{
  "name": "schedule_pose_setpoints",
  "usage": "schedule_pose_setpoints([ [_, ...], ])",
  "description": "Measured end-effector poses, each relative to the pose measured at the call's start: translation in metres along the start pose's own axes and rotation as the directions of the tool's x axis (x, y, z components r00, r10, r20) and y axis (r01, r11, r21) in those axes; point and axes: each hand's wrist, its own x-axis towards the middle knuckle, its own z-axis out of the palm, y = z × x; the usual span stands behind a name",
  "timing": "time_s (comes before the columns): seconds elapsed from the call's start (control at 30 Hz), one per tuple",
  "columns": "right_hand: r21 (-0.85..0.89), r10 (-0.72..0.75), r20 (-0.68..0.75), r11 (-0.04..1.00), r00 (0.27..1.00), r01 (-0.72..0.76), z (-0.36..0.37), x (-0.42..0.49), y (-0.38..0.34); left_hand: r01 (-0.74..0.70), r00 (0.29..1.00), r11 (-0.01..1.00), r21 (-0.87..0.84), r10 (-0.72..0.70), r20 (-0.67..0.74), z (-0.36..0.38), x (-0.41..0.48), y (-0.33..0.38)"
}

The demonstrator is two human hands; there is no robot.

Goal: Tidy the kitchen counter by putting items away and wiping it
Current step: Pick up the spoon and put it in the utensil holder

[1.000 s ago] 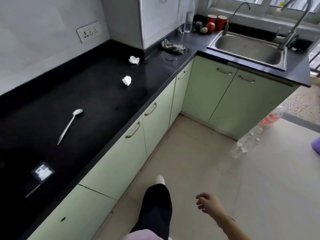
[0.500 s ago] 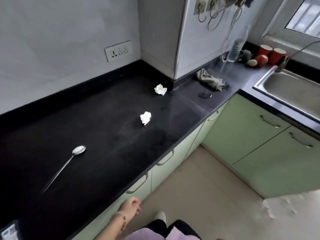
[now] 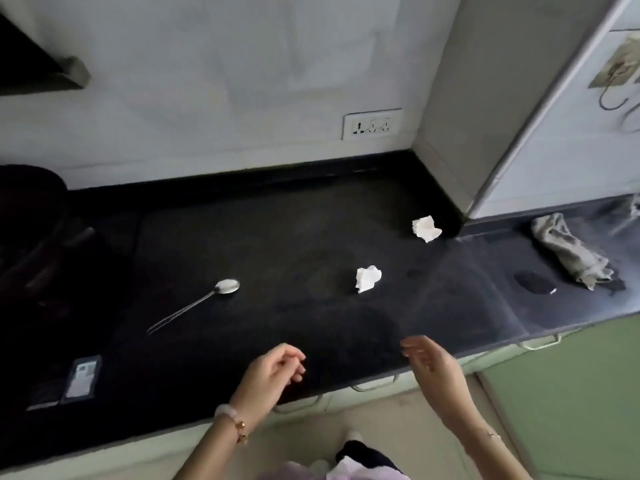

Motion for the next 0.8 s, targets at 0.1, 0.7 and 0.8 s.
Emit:
schedule_pose_setpoints([
  [0.1,-0.253,-0.261,0.019,0.933,0.965,0.257,0.007,0.04,-0.011,-0.036,0.944,0.998,0.047,0.05,-0.328,-0.033,0.02,0.01],
  [0.7,-0.357,-0.403,0.254,0.806,0.879,0.472,0.03,0.074,0.018,0.478,0.774,0.705,0.523,-0.058,-0.63,-0.112,0.095,-0.005],
  [0.8,-0.358,-0.401,0.24,0.81,0.884,0.464,0.031,0.074,0.018,0.479,0.761,0.728,0.49,-0.066,-0.646,-0.111,0.091,-0.008],
])
